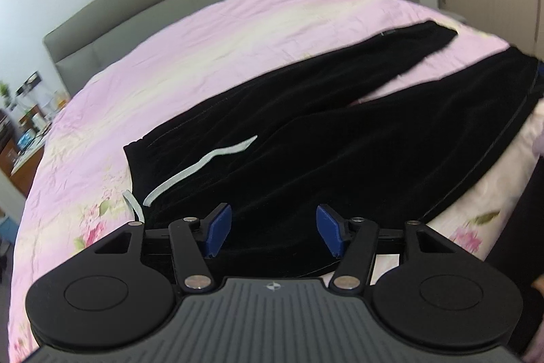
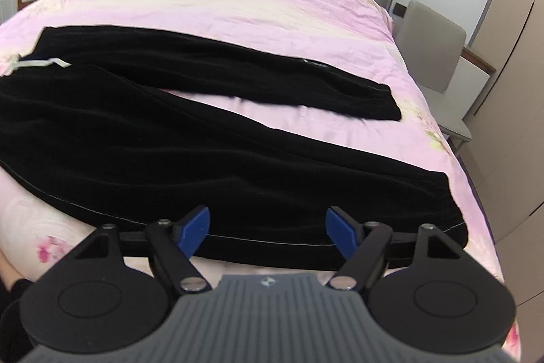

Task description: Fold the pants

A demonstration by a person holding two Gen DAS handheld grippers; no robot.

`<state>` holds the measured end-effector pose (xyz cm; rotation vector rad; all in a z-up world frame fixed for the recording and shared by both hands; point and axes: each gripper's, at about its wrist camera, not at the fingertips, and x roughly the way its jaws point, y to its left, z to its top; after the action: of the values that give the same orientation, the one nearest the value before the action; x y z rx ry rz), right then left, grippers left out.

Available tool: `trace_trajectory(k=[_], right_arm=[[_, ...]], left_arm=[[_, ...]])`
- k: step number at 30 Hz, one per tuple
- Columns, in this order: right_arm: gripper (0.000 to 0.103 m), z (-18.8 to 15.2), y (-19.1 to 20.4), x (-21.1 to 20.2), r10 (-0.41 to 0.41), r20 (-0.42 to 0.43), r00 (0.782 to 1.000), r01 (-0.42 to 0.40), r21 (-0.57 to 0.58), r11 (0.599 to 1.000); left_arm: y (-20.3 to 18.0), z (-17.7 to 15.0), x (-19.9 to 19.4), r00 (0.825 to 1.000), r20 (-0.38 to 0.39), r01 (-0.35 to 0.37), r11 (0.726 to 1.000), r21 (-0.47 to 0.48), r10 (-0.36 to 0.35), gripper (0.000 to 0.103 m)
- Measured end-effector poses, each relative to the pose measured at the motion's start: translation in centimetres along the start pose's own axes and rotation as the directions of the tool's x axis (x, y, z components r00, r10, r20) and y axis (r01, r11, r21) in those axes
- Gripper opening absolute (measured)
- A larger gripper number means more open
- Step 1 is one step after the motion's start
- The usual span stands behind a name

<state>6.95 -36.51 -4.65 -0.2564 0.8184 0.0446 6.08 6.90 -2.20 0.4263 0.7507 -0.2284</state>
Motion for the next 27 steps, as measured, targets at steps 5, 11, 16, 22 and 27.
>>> trace_trajectory(k=[5,11,16,22,27], right_arm=[[0.063,0.8,-3.7,3.0,0.004,-0.074,0.997,-0.004,0.007,1.000],[0.057,1.0,-5.9,6.5,0.016,-0.180,0.984,-0.031,-0.079,0.996],[0.057,0.7,-7.2,9.0,0.008,-0.264,0.964,-0.039,-0.110,0.993],[0.059,0.6,-9.4,10.2,0.033,-0.336,0.941,-0.073,-0.108,0.992],[0.061,-0.3,-10.4,10.5,0.044,-0.393,0.918,-0.131,-0.197,0.972]], left_arm=[[2.5,-1.2,4.0,0.990,-0.141,0.041,0.991,0.131,-0.022,0.069],[4.5,-3.8,9.2,0.940,-0.331,0.167,0.953,0.254,-0.077,0.069],[4.3,-4.9,12.1,0.908,-0.410,0.239,0.916,0.322,-0.093,0.070],[2.0,-6.5,14.6,0.877,-0.479,0.288,0.842,0.456,-0.041,0.082],[0.9,-7.1,15.8,0.864,-0.502,0.270,0.829,0.490,0.016,0.085]])
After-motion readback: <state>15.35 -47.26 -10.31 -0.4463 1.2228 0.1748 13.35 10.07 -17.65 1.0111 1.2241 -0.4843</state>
